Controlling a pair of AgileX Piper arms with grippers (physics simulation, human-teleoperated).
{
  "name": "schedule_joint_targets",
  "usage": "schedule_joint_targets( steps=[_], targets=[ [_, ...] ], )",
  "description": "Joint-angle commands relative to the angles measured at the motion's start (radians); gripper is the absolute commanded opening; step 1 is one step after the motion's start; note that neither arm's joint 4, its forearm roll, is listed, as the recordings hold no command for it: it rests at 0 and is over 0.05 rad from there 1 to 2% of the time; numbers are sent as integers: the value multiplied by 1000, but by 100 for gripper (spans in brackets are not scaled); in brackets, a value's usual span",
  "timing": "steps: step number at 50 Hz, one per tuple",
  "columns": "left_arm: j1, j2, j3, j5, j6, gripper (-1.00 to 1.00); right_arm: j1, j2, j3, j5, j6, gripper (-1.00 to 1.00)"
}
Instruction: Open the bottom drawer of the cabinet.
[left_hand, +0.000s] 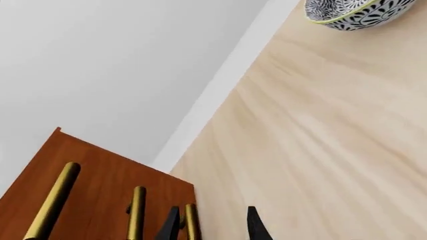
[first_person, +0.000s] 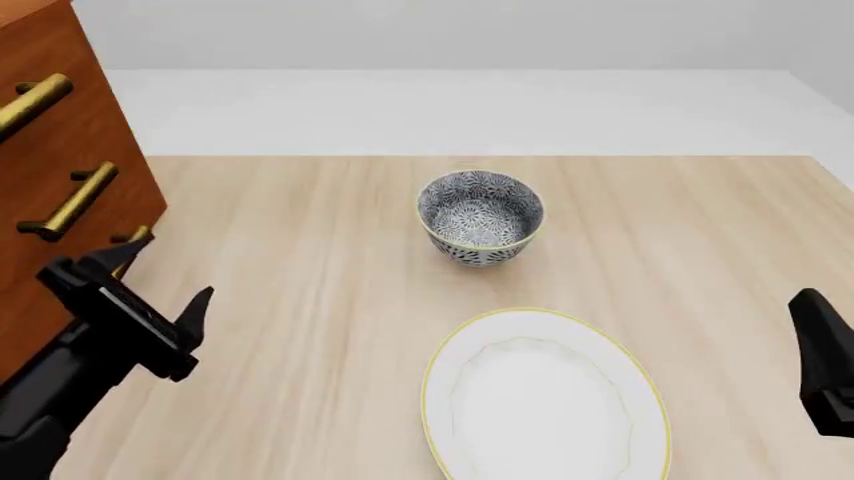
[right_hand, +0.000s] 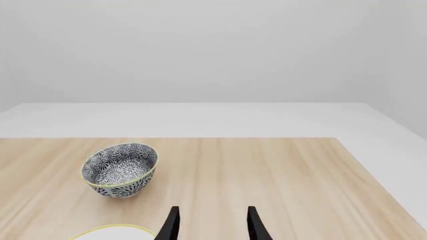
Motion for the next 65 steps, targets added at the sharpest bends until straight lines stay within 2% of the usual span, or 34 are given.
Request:
schedule_joint_targets(
  steps=[1, 13, 32, 65],
  targets=[
    [48, 55, -27, -10, 34, 100, 0, 0, 2, -2, 0, 100],
    [88, 129, -53, -10, 58, 100, 0, 0, 2, -1, 0, 100],
    [130, 291, -145, -10, 84, 100, 1, -1, 1, 0, -1, 100],
    [217, 384, -197, -10, 129, 100, 1, -1, -1, 2, 0, 100]
  ],
)
